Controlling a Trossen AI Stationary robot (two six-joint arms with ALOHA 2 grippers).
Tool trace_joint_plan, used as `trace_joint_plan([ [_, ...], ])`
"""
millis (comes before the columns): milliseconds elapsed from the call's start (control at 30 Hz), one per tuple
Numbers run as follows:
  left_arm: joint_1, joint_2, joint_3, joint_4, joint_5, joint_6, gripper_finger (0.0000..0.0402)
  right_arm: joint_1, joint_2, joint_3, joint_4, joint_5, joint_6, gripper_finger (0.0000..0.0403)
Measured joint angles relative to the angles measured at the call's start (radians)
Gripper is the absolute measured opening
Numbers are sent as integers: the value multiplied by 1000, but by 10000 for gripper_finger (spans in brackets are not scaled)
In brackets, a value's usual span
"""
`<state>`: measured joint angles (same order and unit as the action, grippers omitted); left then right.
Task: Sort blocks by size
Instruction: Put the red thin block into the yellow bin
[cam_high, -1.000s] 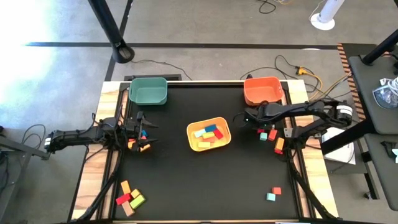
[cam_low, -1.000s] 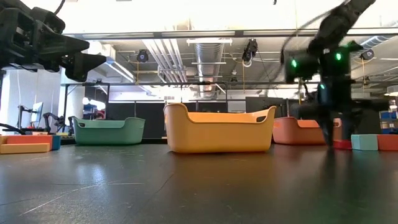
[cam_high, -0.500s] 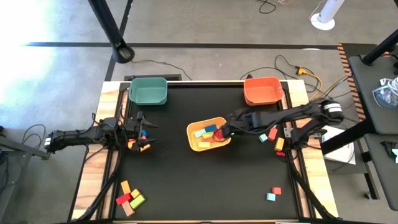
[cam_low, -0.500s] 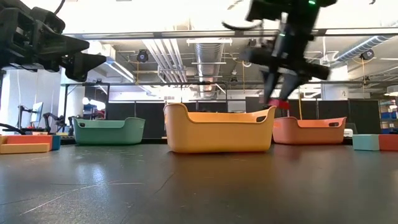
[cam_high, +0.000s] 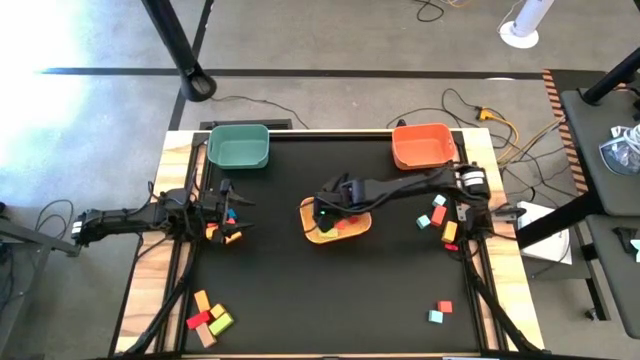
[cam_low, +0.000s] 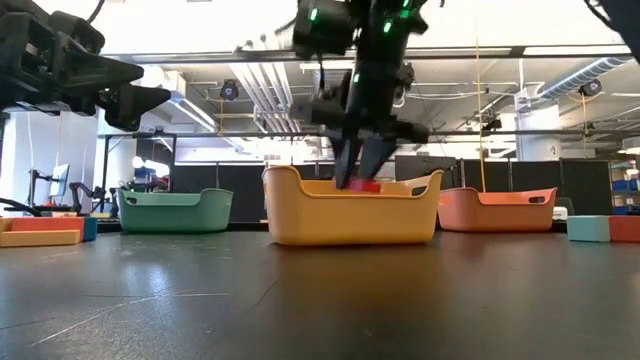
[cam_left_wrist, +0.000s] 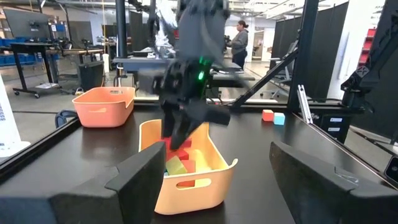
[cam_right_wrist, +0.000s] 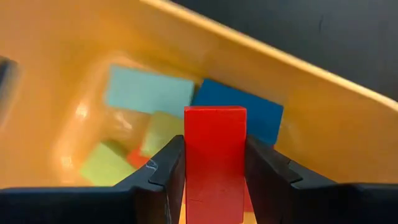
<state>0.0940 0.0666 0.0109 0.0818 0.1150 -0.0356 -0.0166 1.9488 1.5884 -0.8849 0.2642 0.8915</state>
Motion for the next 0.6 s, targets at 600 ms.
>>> trace_joint_plan([
  [600, 0, 0, 0, 0, 0, 0, 274, -11, 64, 6, -52, -29, -169, 195],
])
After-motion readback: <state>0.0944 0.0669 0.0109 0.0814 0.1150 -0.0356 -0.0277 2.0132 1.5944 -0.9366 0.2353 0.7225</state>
